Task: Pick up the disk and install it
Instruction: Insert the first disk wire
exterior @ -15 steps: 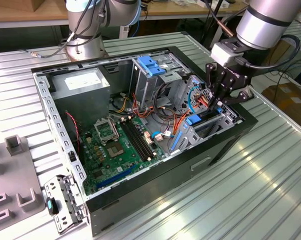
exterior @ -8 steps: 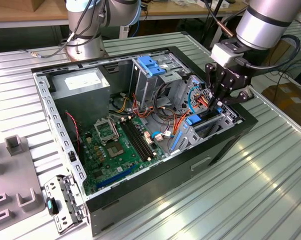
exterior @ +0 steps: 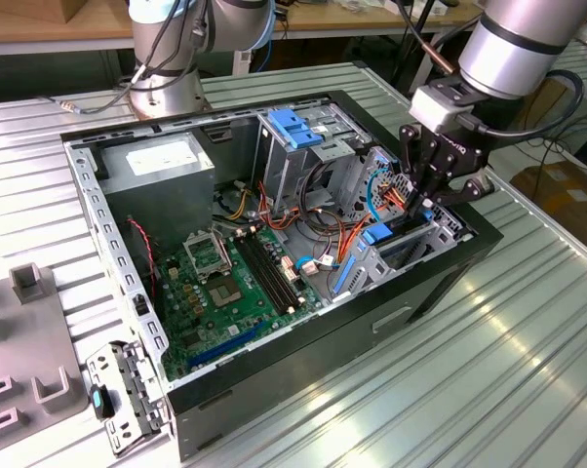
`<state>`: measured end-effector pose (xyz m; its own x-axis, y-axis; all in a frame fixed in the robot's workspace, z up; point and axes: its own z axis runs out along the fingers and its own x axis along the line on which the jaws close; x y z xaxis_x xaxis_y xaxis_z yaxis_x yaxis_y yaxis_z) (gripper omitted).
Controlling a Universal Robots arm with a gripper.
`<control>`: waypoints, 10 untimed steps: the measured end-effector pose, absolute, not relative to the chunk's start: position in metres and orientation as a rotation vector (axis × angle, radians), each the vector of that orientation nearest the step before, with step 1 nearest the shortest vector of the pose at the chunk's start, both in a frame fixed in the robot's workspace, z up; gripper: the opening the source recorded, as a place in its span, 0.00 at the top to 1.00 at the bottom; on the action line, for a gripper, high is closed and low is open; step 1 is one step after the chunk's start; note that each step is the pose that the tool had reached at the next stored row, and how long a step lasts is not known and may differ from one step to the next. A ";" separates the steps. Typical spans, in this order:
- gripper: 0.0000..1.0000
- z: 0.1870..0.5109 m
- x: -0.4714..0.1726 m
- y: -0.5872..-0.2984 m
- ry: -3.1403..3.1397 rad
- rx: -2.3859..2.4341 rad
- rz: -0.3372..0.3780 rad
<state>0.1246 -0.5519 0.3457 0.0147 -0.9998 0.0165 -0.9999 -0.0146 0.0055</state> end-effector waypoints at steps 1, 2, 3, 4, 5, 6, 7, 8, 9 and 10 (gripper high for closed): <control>0.83 0.345 0.125 -0.552 -2.194 2.227 0.012; 0.83 0.345 0.125 -0.552 -2.194 2.227 0.012; 0.83 0.345 0.125 -0.552 -2.194 2.227 0.012; 0.83 0.344 0.125 -0.552 -2.194 2.227 0.012; 0.83 0.344 0.125 -0.552 -2.195 2.227 0.012; 0.83 0.343 0.125 -0.552 -2.195 2.227 0.011; 0.83 0.342 0.125 -0.552 -2.195 2.227 0.011; 0.83 0.342 0.125 -0.552 -2.195 2.227 0.011; 0.83 0.341 0.125 -0.552 -2.195 2.227 0.011; 0.83 0.341 0.125 -0.552 -2.195 2.227 0.011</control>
